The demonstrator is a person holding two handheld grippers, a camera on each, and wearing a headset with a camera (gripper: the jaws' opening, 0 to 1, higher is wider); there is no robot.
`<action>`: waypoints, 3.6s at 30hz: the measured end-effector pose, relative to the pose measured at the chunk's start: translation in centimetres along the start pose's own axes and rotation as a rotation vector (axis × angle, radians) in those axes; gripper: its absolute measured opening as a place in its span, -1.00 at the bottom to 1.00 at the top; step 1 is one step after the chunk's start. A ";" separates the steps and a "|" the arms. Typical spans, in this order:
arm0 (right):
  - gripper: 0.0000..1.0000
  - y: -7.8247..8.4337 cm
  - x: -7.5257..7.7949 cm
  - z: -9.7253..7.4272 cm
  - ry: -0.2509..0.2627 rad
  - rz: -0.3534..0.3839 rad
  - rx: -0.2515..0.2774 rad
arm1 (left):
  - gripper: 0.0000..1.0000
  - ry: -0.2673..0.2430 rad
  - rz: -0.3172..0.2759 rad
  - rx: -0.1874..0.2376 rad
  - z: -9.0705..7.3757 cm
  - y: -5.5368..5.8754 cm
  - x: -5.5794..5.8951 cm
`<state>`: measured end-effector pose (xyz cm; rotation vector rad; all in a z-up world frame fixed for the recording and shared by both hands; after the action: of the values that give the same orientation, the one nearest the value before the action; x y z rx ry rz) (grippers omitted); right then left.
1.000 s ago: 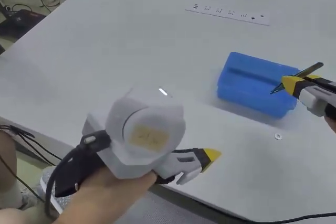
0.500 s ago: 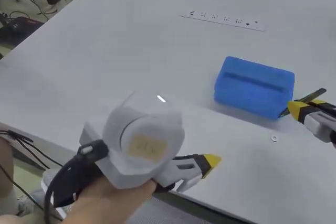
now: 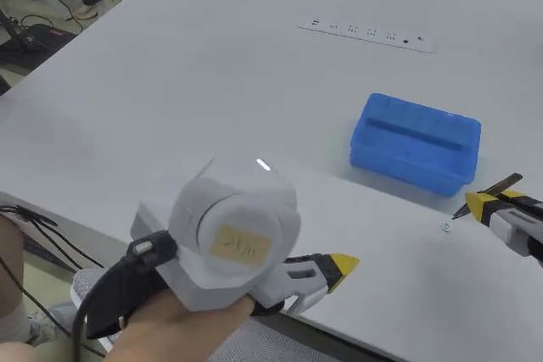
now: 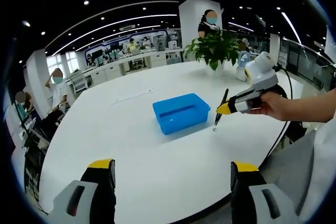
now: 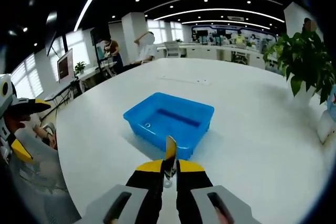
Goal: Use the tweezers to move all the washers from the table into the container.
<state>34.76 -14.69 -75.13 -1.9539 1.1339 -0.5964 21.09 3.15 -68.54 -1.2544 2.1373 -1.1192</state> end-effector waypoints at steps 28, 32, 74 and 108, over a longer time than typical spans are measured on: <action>-0.92 0.6 -0.4 0.4 -0.004 -0.026 -0.032 | 0.84 -0.009 -0.005 -0.010 0.1 0.5 -0.8; -0.92 -0.6 -0.5 -0.3 -0.014 -0.004 -0.013 | 0.84 -0.015 -0.009 -0.008 -0.1 0.5 -0.9; -0.92 -4.2 0.1 3.6 0.016 -0.052 0.042 | 0.82 -0.021 -0.018 -0.016 -0.2 0.9 -1.1; -0.92 -4.6 -6.7 -3.6 -0.107 -0.305 0.129 | -0.05 0.247 0.143 0.129 1.9 -7.8 2.6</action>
<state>31.23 -8.87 -69.35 -2.0340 0.7188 -0.6973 25.21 -1.98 -63.30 -0.9319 2.2472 -1.3853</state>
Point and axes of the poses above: the centre of the closed fingertips' face, and the gripper's own axes: z roughly forward along the fingers, x roughly to its right, y roughly out of its underside, the point moved 2 cm from there along -z, roughly backward along the fingers, and after that the axes turned 13 degrees about y, right-handed, at the moved point
